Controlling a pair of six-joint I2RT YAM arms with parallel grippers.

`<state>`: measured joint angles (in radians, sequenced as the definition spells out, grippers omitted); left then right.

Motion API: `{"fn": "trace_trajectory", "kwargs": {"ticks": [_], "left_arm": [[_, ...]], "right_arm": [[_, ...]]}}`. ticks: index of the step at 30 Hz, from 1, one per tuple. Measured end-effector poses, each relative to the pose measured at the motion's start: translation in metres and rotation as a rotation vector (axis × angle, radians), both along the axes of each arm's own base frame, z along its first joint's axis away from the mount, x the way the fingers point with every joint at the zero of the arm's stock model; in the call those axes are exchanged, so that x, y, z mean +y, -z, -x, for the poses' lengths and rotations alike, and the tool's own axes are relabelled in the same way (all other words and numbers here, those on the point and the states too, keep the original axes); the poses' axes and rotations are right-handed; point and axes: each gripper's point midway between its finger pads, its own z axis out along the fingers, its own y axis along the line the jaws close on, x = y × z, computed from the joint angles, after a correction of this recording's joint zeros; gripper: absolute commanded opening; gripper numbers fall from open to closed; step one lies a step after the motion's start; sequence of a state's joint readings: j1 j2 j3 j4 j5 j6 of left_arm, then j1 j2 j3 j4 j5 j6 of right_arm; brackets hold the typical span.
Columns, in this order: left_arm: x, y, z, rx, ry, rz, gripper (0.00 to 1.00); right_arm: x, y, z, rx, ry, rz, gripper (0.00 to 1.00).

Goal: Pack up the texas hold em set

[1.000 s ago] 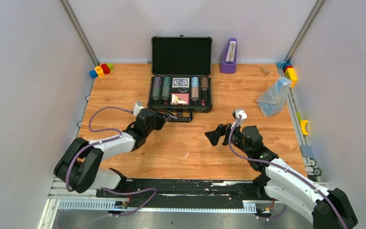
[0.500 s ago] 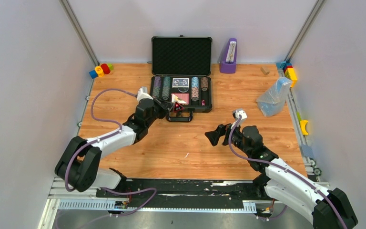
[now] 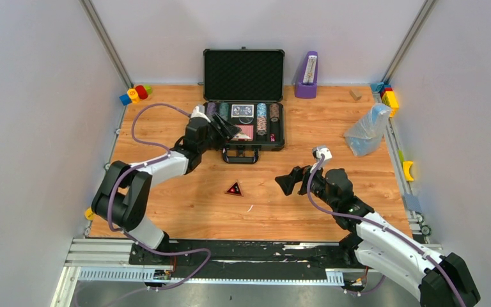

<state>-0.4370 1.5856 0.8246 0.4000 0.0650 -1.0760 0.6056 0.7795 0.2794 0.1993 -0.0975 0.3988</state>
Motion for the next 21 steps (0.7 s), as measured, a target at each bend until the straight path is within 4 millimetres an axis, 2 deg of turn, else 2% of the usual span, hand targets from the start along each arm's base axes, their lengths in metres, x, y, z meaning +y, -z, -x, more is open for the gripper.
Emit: {"fn": "trace_trajectory", "kwargs": {"ticks": [2,6,8,10,14,17,21], "left_arm": [[-0.003,0.007,0.011,0.02,0.05,-0.033,0.87],[-0.002,0.022,0.042,0.067,0.125,-0.185,0.94],[-0.004,0.028,0.068,0.085,0.172,-0.301,0.99],[-0.008,0.032,0.097,0.097,0.235,-0.41,1.0],[-0.01,0.036,0.14,0.083,0.363,-0.553,1.0],[-0.002,0.04,0.158,0.065,0.433,-0.618,1.0],[0.001,0.049,0.17,0.049,0.544,-0.681,1.0]], "right_arm": [[0.0,0.0,0.0,-0.001,0.001,0.0,0.98],[0.0,0.001,0.0,0.001,0.001,0.001,0.98],[0.0,0.002,0.0,0.005,0.002,0.004,0.98],[0.0,0.002,0.0,0.007,0.002,0.005,0.98],[0.0,0.002,0.0,0.006,0.003,0.005,0.98],[0.0,0.002,0.0,0.006,0.003,0.005,0.98],[0.0,0.002,0.0,0.006,0.002,0.005,0.98]]}}
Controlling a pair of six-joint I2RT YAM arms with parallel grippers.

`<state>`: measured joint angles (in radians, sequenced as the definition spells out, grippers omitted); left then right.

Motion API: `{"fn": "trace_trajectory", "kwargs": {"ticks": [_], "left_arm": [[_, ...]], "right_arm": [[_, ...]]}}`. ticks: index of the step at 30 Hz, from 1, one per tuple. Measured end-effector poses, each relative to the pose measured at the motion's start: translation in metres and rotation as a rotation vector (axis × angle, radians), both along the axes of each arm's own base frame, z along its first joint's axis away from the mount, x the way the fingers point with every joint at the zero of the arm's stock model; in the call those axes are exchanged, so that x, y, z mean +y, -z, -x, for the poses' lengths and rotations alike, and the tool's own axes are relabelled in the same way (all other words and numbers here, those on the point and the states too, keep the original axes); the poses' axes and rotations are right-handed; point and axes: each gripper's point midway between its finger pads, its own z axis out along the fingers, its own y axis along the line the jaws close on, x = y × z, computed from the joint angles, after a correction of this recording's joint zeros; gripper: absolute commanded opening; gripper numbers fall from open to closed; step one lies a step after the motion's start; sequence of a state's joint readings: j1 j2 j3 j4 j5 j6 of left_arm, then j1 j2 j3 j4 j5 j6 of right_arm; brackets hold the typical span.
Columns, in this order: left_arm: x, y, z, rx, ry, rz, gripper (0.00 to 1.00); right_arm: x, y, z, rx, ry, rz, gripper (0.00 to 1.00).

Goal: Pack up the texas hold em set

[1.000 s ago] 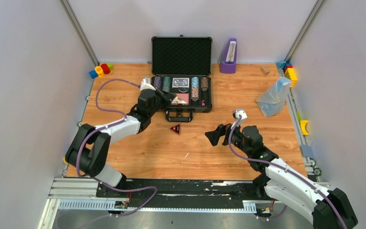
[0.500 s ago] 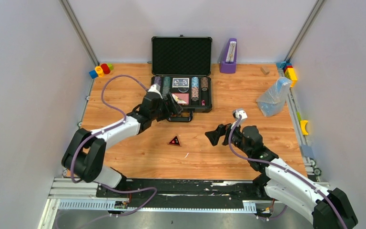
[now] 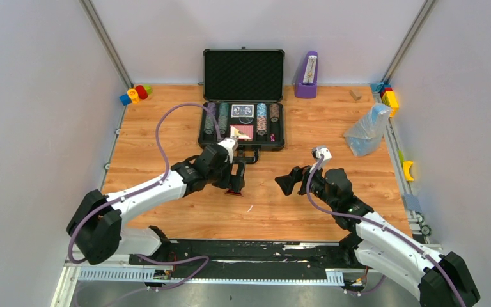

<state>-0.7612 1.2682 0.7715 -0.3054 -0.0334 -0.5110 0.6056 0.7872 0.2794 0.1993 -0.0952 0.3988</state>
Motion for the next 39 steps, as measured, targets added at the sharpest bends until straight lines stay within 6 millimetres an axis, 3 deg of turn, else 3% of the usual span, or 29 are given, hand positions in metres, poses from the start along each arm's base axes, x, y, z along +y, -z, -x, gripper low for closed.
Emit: {"fn": "trace_trajectory", "kwargs": {"ticks": [7,18,27,35,39], "left_arm": [[-0.005,0.03,0.007,0.057,0.187,-0.147,1.0],[-0.011,0.053,0.015,0.113,0.314,-0.218,1.0],[-0.025,0.07,0.018,0.139,0.382,-0.316,0.89],[-0.012,0.076,0.015,0.14,0.352,-0.411,0.8],[-0.007,0.077,0.015,0.141,0.343,-0.437,0.81]], "right_arm": [[0.0,0.0,0.0,-0.001,0.001,0.0,0.98],[-0.003,-0.004,-0.002,-0.016,0.02,-0.004,0.99],[-0.004,-0.004,-0.003,-0.017,0.026,-0.002,0.99],[-0.004,-0.004,-0.003,-0.018,0.025,0.0,0.99],[-0.004,-0.004,-0.003,-0.018,0.025,0.0,0.99]]}}
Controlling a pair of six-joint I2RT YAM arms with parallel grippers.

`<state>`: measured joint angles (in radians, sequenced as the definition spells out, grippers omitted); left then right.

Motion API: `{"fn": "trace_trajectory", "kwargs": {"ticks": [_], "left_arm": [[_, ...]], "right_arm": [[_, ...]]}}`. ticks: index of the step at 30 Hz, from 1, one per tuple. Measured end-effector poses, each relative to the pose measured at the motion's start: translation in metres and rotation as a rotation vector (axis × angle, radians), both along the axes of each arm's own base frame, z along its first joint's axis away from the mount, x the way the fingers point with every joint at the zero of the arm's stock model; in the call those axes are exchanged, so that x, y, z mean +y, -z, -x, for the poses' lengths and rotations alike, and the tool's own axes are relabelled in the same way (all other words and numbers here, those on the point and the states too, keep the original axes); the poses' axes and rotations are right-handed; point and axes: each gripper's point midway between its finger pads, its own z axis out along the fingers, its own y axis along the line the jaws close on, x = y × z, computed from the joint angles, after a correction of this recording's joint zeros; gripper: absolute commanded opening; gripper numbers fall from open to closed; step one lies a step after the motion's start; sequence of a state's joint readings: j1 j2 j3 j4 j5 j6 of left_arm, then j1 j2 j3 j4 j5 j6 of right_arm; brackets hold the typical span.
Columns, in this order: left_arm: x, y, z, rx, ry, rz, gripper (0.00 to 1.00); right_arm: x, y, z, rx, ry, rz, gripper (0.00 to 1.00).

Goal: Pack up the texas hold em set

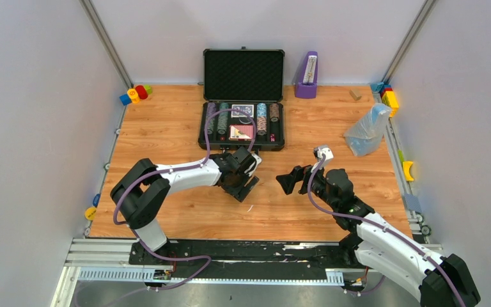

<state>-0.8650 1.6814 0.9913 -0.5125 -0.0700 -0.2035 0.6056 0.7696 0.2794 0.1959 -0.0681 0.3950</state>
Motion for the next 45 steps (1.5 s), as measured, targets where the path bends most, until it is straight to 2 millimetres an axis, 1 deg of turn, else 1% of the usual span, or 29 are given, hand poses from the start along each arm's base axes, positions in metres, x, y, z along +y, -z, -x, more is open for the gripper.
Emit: {"fn": "trace_trajectory", "kwargs": {"ticks": [3,5,6,8,11,12,13,15,19,21,25,26,28,30,33,36,38,40,41,42,45], "left_arm": [[0.001,0.0,0.0,-0.007,-0.001,-0.008,0.93],[0.0,0.0,0.0,-0.007,-0.001,-0.004,0.98],[-0.001,0.0,0.0,-0.006,-0.002,0.001,0.99],[-0.005,-0.001,0.001,-0.001,0.002,0.016,0.96],[-0.01,-0.002,0.0,-0.002,0.005,0.038,0.88],[-0.011,-0.002,0.0,-0.004,0.006,0.04,0.86],[-0.011,-0.001,0.0,-0.004,0.006,0.04,0.82],[-0.01,0.0,-0.001,-0.006,0.005,0.034,0.78],[-0.008,0.001,-0.003,-0.016,0.0,0.022,0.76],[-0.008,0.001,-0.003,-0.018,-0.001,0.021,0.73],[-0.008,0.0,-0.004,-0.02,-0.006,0.017,0.63],[-0.008,0.0,-0.004,-0.022,-0.008,0.016,0.59],[-0.008,0.0,-0.004,-0.024,-0.012,0.015,0.54],[-0.008,0.0,-0.005,-0.025,-0.016,0.016,0.51],[-0.008,-0.002,-0.005,-0.031,-0.021,0.018,0.5],[-0.007,-0.012,-0.009,-0.054,-0.028,0.026,0.49],[-0.009,-0.023,-0.016,-0.079,-0.039,0.04,0.49],[-0.014,-0.039,-0.028,-0.111,-0.058,0.067,0.48],[-0.019,-0.05,-0.038,-0.137,-0.069,0.091,0.48],[-0.018,-0.054,-0.043,-0.146,-0.082,0.097,0.48],[-0.017,-0.078,-0.072,-0.191,-0.145,0.134,0.48]], "right_arm": [[0.0,0.0,0.0,0.0,0.0,0.0,0.99],[0.0,0.0,0.0,0.0,0.0,0.0,0.99],[0.0,0.0,0.0,0.0,0.0,0.0,0.99],[0.0,0.0,0.0,0.0,0.0,0.0,0.99],[0.0,0.0,0.0,0.0,0.0,0.0,0.99],[0.0,0.0,0.0,0.0,0.0,0.0,0.99],[0.0,0.0,0.0,0.0,0.0,0.0,0.99],[0.0,0.0,0.0,0.0,0.0,0.0,0.99],[0.0,0.0,0.0,0.001,0.0,0.0,0.99],[0.0,0.0,0.0,0.001,0.0,0.001,0.99],[0.0,0.0,0.0,0.001,0.0,0.001,0.99],[0.0,0.0,0.0,0.001,0.0,0.001,0.99],[0.0,0.0,0.0,0.001,0.0,0.001,0.99],[0.0,0.0,0.0,0.001,0.0,0.001,0.99],[0.0,0.001,0.0,0.002,0.0,0.001,0.99],[0.0,0.001,0.0,0.002,0.0,0.001,0.99],[0.0,0.001,0.0,0.002,0.0,0.001,0.99],[0.0,0.001,0.0,0.002,0.0,0.001,0.99],[0.0,0.001,0.0,0.002,0.0,0.001,0.99],[0.0,0.001,0.0,0.002,0.0,0.001,0.99],[0.0,0.001,0.0,0.002,0.0,0.002,0.99]]}}
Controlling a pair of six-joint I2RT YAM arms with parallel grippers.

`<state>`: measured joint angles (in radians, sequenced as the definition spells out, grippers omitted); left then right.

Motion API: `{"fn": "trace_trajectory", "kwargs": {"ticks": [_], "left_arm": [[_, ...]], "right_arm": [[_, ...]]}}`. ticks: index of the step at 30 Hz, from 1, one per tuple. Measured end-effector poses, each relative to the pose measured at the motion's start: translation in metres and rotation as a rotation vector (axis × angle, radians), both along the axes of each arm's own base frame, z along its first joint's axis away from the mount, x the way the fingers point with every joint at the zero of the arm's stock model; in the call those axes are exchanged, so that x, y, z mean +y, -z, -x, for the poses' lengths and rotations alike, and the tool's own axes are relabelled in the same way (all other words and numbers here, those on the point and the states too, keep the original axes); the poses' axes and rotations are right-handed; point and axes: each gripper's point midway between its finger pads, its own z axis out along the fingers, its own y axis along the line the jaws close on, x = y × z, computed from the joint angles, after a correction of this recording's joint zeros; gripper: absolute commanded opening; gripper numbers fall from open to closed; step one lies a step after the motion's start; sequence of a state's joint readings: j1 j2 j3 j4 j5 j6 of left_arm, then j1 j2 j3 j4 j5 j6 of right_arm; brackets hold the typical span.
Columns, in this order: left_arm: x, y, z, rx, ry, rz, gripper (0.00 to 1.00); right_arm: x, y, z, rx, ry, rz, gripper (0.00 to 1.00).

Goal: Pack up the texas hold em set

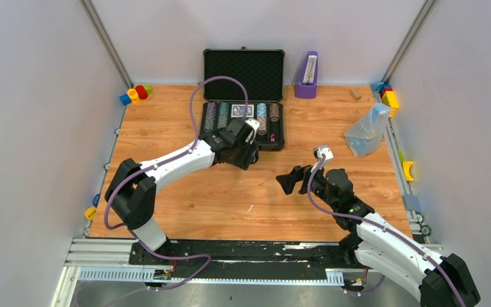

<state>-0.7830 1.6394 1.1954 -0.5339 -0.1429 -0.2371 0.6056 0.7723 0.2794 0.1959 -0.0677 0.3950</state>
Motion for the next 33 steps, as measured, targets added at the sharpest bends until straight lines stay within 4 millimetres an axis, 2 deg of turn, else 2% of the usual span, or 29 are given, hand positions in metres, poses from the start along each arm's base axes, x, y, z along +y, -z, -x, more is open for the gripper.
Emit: {"fn": "trace_trajectory", "kwargs": {"ticks": [4,7,9,10,12,15,21,23,25,27,30,33], "left_arm": [[0.001,-0.032,-0.052,-0.077,-0.094,0.043,0.47],[0.003,-0.043,-0.092,-0.124,-0.152,0.047,0.47],[0.006,-0.044,-0.112,-0.139,-0.179,0.045,0.63],[0.007,-0.044,-0.12,-0.143,-0.188,0.043,0.81],[0.01,-0.042,-0.137,-0.148,-0.205,0.035,0.97],[0.018,-0.04,-0.156,-0.165,-0.234,0.006,1.0],[0.039,-0.039,-0.165,-0.189,-0.294,-0.017,1.0],[0.047,-0.038,-0.159,-0.178,-0.311,0.003,1.0],[0.066,-0.039,-0.152,-0.165,-0.348,0.038,0.97],[0.089,-0.041,-0.149,-0.166,-0.402,0.082,0.93],[0.133,-0.044,-0.144,-0.175,-0.513,0.178,0.89],[0.162,-0.042,-0.143,-0.177,-0.598,0.281,0.82]], "right_arm": [[-0.001,0.0,-0.001,-0.001,0.006,0.002,0.99],[-0.002,0.0,-0.001,-0.003,0.011,0.006,0.99],[-0.002,0.0,-0.002,-0.004,0.014,0.006,0.99],[-0.003,0.0,-0.002,-0.004,0.015,0.006,0.99],[-0.003,0.0,-0.002,-0.004,0.017,0.007,0.99],[-0.004,0.0,-0.003,-0.004,0.023,0.009,0.99],[-0.01,0.003,-0.008,-0.001,0.07,0.021,1.0],[-0.012,0.009,-0.013,0.019,0.095,0.037,1.0],[-0.011,0.014,-0.019,0.059,0.113,0.06,1.0],[-0.007,0.01,-0.027,0.081,0.127,0.061,0.99],[-0.003,-0.007,-0.048,0.102,0.164,0.03,0.87],[-0.005,-0.024,-0.08,0.135,0.216,-0.017,0.81]]}}
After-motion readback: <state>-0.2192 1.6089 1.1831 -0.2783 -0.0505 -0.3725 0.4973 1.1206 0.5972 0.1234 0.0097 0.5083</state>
